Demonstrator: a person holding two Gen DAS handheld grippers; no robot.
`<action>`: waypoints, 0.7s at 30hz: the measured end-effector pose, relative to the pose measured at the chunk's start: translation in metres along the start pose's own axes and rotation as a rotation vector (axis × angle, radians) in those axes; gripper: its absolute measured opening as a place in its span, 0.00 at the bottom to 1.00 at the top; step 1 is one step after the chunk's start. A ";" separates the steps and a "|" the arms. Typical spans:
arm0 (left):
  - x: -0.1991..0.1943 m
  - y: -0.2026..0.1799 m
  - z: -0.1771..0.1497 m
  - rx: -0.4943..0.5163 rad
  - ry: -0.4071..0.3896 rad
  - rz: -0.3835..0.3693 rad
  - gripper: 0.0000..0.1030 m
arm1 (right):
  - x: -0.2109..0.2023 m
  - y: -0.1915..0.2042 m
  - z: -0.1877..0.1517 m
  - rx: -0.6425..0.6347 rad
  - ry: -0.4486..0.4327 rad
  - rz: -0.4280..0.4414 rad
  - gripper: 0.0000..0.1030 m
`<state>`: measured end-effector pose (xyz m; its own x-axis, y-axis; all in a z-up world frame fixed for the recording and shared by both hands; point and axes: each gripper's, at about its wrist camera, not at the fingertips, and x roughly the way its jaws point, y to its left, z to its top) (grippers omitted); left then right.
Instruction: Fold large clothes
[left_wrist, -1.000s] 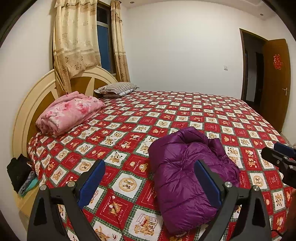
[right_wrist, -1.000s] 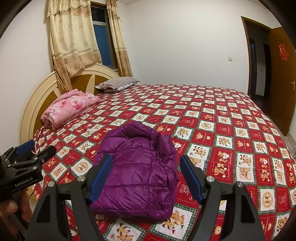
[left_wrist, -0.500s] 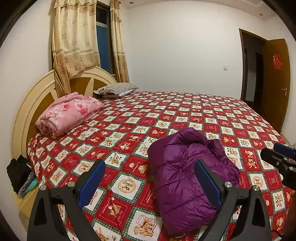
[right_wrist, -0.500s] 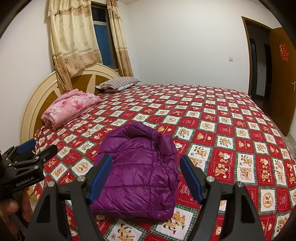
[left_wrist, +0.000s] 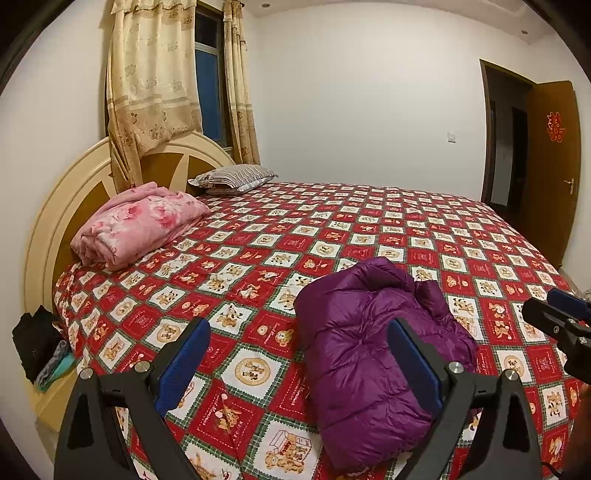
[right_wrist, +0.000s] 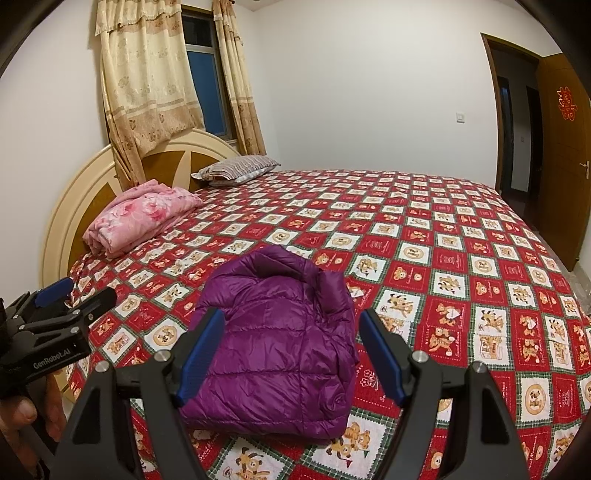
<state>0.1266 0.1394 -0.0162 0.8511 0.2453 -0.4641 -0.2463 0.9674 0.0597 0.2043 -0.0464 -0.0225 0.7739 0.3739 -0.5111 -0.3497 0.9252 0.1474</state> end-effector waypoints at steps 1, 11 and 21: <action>0.000 0.000 0.000 0.001 -0.005 0.003 0.94 | 0.000 -0.001 0.001 0.000 0.000 0.001 0.76; -0.001 -0.006 0.000 0.021 -0.011 0.031 0.94 | -0.001 0.001 0.002 0.003 -0.003 0.003 0.76; -0.001 -0.009 -0.002 0.031 -0.022 0.043 0.94 | -0.001 0.003 0.003 0.002 -0.002 0.005 0.76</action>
<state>0.1269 0.1304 -0.0176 0.8501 0.2878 -0.4411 -0.2688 0.9573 0.1065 0.2038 -0.0440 -0.0190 0.7732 0.3789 -0.5086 -0.3527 0.9233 0.1518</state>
